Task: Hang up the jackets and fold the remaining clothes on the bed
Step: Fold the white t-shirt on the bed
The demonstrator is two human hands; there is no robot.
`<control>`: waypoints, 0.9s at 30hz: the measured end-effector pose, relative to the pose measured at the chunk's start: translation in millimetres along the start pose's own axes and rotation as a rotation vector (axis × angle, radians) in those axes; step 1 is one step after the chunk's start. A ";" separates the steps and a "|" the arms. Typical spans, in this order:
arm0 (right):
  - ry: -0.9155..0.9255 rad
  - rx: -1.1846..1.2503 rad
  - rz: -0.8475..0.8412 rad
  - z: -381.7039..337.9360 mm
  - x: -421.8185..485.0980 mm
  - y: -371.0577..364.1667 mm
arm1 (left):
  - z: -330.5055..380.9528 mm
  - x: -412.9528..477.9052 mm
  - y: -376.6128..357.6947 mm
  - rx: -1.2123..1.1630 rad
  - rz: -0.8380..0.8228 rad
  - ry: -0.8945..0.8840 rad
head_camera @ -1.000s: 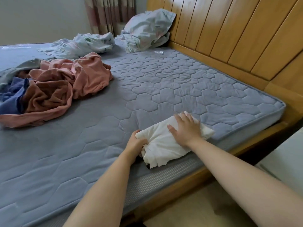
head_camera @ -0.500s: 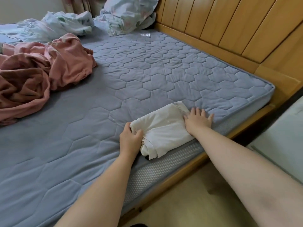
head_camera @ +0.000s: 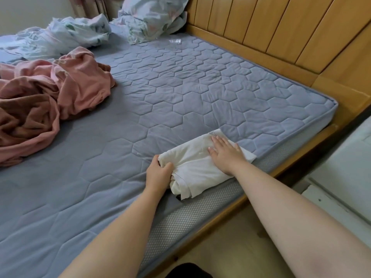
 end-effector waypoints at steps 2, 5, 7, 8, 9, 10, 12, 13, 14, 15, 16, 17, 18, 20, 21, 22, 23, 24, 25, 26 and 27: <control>-0.006 -0.025 0.000 -0.4 0.1 -1.5 | 12.0 17.2 -0.8 0.208 -0.166 0.103; 0.009 -0.094 0.031 -2.9 5.2 -3.5 | 50.7 40.5 3.5 0.988 -0.327 0.131; 0.031 -0.125 0.041 -4.0 9.3 -3.9 | 82.8 46.6 -16.3 1.291 -0.207 -0.170; 0.040 -0.123 0.041 -2.6 11.7 -4.5 | 87.8 40.3 -33.3 1.254 -0.200 -0.290; 0.044 -0.108 0.044 0.0 14.2 -5.5 | 81.8 31.7 -51.5 1.182 -0.241 -0.360; 0.051 -0.094 0.049 2.2 16.4 -6.5 | 68.1 19.2 -67.2 1.134 -0.288 -0.390; 0.071 -0.046 0.042 2.9 18.5 -8.5 | 34.4 2.2 -77.6 1.117 -0.277 -0.376; 0.088 -0.019 0.033 2.4 18.9 -8.7 | 23.6 -0.7 -74.6 1.095 -0.214 -0.370; 0.100 -0.004 0.024 3.6 19.2 -8.6 | 17.3 -0.7 -69.9 1.073 -0.155 -0.364; 0.102 -0.002 0.009 7.8 20.3 -7.1 | 14.6 -0.5 -65.4 1.066 -0.113 -0.354; 0.088 0.004 -0.008 16.0 23.8 -4.9 | 12.7 0.5 -60.4 1.057 -0.089 -0.327; 0.062 0.016 -0.028 27.3 28.2 -2.8 | 9.4 1.4 -53.6 1.014 -0.069 -0.274; 0.029 0.026 -0.046 39.3 33.2 -0.5 | 5.0 0.9 -44.7 0.948 -0.046 -0.202; -0.014 0.051 -0.058 56.2 42.2 3.4 | -6.0 -4.1 -22.8 0.841 0.057 -0.093; -0.015 0.067 -0.059 58.6 43.9 6.5 | -8.7 -8.3 -13.5 0.817 0.123 -0.055; -0.009 0.086 -0.053 58.6 47.0 7.7 | -8.6 -12.7 -6.5 0.772 0.174 -0.014; 0.000 0.118 -0.053 56.3 47.3 10.3 | -6.9 -15.1 -2.9 0.676 0.195 0.034; 0.010 0.190 -0.064 54.4 47.2 13.7 | -7.4 -13.9 -2.5 0.515 0.190 0.086; 0.005 0.316 -0.105 53.1 44.1 17.7 | -6.4 -12.8 -4.5 0.318 0.149 0.156; -0.008 0.461 -0.146 52.2 39.3 22.1 | -1.4 -14.1 -8.2 0.129 0.107 0.220; -0.027 0.579 -0.184 51.4 30.3 27.4 | 4.7 -16.5 -11.8 0.004 0.081 0.255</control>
Point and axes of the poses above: each hand's wrist, its own x-axis towards the middle knuckle, its own y-axis out of the back of the hand, z = x × y, the point moved 5 cm from there along x, towards the middle knuckle, and after that the axes turned 7 degrees about -y, right-handed, at the moved point
